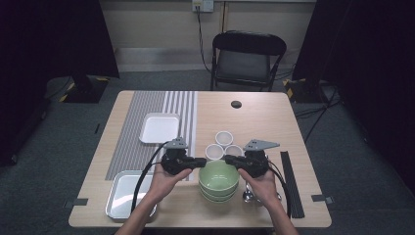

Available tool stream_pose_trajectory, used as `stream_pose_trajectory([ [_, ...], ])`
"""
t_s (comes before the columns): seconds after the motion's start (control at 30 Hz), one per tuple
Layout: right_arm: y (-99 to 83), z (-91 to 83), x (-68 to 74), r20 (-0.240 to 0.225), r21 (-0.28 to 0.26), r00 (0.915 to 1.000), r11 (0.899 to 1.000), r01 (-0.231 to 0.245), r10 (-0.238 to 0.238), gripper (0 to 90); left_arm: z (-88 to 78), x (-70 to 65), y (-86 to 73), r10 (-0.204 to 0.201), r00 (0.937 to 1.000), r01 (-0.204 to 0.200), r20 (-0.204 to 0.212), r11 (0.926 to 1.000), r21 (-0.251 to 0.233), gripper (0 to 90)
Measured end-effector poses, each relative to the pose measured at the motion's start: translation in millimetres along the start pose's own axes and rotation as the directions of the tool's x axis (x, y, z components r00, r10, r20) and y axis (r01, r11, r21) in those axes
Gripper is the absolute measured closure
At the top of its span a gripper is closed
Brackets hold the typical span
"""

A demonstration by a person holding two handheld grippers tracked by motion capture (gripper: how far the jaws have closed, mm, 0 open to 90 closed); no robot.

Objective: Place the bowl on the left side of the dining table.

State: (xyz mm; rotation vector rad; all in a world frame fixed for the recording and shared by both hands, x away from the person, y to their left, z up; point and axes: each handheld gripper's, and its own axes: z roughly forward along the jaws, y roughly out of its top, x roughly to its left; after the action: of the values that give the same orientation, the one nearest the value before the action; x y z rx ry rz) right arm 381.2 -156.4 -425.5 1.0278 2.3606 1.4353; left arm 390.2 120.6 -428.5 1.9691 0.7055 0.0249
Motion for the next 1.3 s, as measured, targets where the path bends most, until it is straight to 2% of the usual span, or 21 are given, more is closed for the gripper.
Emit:
stream_pose_trajectory([
  [0.07, 0.4, 0.1, 1.0, 0.01, 0.001, 0.9999, 1.0, 0.008, -0.008, 87.6, 0.2, 0.8, -0.4, -0.013, 0.9999, 0.013, 0.009, 0.9999, -0.006, 86.9],
  [0.23, 1.8, -3.5, 2.0, 0.019, -0.009, 0.9998, 1.0, 0.01, -0.01, 83.7, 0.3, 0.7, -0.4, -0.015, 0.9998, 0.015, 0.01, 0.9999, -0.006, 87.0],
  [0.27, 2.7, -8.3, 2.7, 0.022, -0.023, 0.9997, 1.0, 0.01, -0.009, 74.6, 0.2, 1.4, -0.3, -0.018, 0.9997, 0.018, 0.013, 0.9998, -0.005, 87.0],
  [0.3, 3.3, -11.3, 3.4, 0.022, -0.029, 0.9997, 1.0, 0.011, -0.011, 70.5, 0.2, 1.3, -0.1, -0.013, 0.9999, 0.013, 0.012, 0.9999, -0.004, 87.0],
  [0.37, 3.9, -17.7, 5.5, -0.006, -0.029, 0.9999, 0.999, 0.012, -0.012, 65.0, 0.0, 1.4, 0.2, -0.008, 0.9999, 0.008, 0.012, 1.0, 0.0, 87.0],
  [0.4, 3.5, -21.1, 7.5, 0.0, -0.036, 0.9999, 0.999, 0.013, -0.013, 60.9, 0.2, 1.5, 0.0, -0.011, 0.9999, 0.011, 0.013, 0.9999, -0.003, 87.0],
  [0.47, 2.2, -27.5, 10.7, -0.018, -0.044, 0.9998, 0.999, 0.009, -0.01, 54.7, 0.2, 1.5, 0.1, -0.01, 0.9999, 0.01, 0.013, 0.9999, -0.003, 87.0],
  [0.57, 1.1, -33.6, 14.2, -0.04, -0.058, 0.9992, 0.998, -0.003, 0.001, 50.4, 0.0, 1.2, 0.2, -0.01, 0.9999, 0.01, 0.01, 0.9999, 0.001, 87.0],
  [0.6, 0.7, -38.2, 17.7, -0.072, -0.065, 0.9974, 0.998, -0.006, 0.001, 45.5, 0.0, 1.3, 0.2, -0.009, 0.9999, 0.009, 0.01, 1.0, 0.001, 87.1],
  [0.67, -0.2, -41.2, 21.9, -0.094, -0.069, 0.9955, 0.998, -0.007, 0.0, 43.0, 0.2, 1.0, 0.4, -0.006, 0.9999, 0.006, 0.009, 1.0, 0.0, 87.1],
  [0.77, -1.5, -41.8, 25.2, -0.098, -0.065, 0.9952, 0.998, 0.0, -0.007, 40.9, 0.1, 1.4, 0.4, -0.007, 0.9999, 0.007, 0.011, 1.0, 0.002, 87.1],
  [0.8, -2.7, -42.1, 24.3, -0.075, -0.07, 0.9972, 0.998, -0.011, 0.005, 40.7, 0.1, 1.2, 0.3, -0.006, 0.9999, 0.006, 0.01, 1.0, 0.001, 87.1],
  [1.03, -6.6, -44.8, 10.9, -0.019, -0.068, 0.999, 0.997, -0.041, 0.04, 39.1, 0.2, 1.6, -0.6, -0.006, 0.9999, 0.006, 0.009, 1.0, -0.006, 86.5],
  [1.07, -7.6, -45.7, 9.3, -0.01, -0.068, 0.9989, 0.997, -0.047, 0.046, 39.0, -0.2, 1.6, -0.7, -0.01, 1.0, 0.01, 0.001, 0.9999, -0.005, 84.2],
  [1.13, -9.6, -48.5, 6.2, 0.008, -0.068, 0.9985, 0.996, -0.053, 0.053, 38.5, -2.3, 1.3, -0.1, -0.022, 0.9997, 0.022, 0.014, 0.9995, -0.022, 80.6],
  [1.23, -12.7, -54.2, 1.9, 0.031, -0.073, 0.9976, 0.995, -0.06, 0.063, 37.7, -6.5, -1.5, 1.9, -0.015, 0.9996, 0.016, 0.025, 0.9986, -0.051, 70.1],
  [1.3, -13.7, -56.8, 0.1, 0.036, -0.075, 0.9972, 0.995, -0.063, 0.065, 37.7, -7.4, -3.0, 2.0, -0.014, 0.9996, 0.016, 0.025, 0.998, -0.061, 59.0],
])
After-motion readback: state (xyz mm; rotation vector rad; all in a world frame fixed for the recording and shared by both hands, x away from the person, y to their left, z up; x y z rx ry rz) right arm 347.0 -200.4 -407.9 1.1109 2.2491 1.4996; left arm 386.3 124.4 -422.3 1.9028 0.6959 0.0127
